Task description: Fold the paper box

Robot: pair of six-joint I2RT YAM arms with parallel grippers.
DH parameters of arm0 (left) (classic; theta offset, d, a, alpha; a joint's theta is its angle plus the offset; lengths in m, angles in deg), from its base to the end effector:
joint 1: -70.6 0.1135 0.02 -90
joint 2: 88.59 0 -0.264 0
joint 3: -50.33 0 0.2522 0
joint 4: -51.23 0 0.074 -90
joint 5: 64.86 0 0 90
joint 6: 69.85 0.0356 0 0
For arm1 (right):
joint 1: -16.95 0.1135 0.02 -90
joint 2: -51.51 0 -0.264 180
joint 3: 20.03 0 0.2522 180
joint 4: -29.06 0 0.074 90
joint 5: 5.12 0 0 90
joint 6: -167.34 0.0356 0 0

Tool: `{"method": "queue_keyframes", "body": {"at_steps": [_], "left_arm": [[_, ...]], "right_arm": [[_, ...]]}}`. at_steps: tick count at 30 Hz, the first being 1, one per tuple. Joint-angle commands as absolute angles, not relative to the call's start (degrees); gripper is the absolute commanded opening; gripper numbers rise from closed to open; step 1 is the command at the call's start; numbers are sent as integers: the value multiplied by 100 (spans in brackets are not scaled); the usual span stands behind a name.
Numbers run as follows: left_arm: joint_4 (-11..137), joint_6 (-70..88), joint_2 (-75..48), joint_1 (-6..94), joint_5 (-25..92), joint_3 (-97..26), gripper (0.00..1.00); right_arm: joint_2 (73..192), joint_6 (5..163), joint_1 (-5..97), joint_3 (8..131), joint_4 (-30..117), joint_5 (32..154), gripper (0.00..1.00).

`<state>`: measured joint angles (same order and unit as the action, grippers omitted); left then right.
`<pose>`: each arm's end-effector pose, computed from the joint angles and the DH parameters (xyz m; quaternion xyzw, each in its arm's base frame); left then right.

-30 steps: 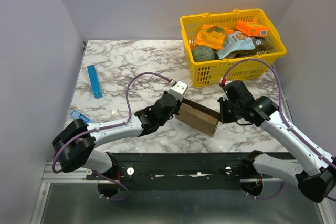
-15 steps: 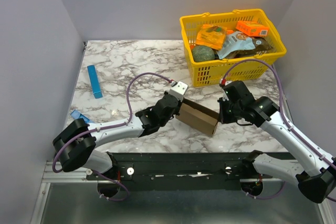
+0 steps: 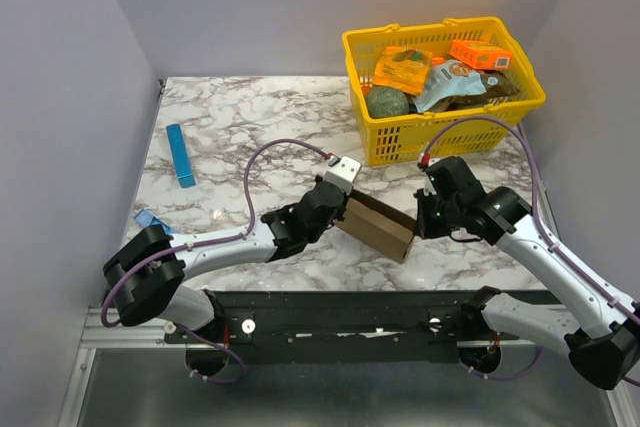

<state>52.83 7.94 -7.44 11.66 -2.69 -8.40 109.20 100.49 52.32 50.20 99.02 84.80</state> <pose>0.1736 -0.2560 0.2352 0.2027 0.7993 -0.1434 0.5472 0.1501 0.1065 0.2990 -0.1020 0.9544 0.1365 0.2450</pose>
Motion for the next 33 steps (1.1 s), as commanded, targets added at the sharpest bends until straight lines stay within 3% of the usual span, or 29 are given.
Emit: {"method": "queue_keyframes", "body": {"at_steps": [1,15,33], "left_arm": [[7026,521,-254,890,265,-448,0],[7061,530,-140,688,106,-448,0],[7132,512,-52,670,168,-571,0]], "right_arm": [[10899,10247,5263,4902,8975,9006,0],[10539,10379,5263,4946,8966,8716,0],[10451,10291,5263,4287,9045,9208,0]]}}
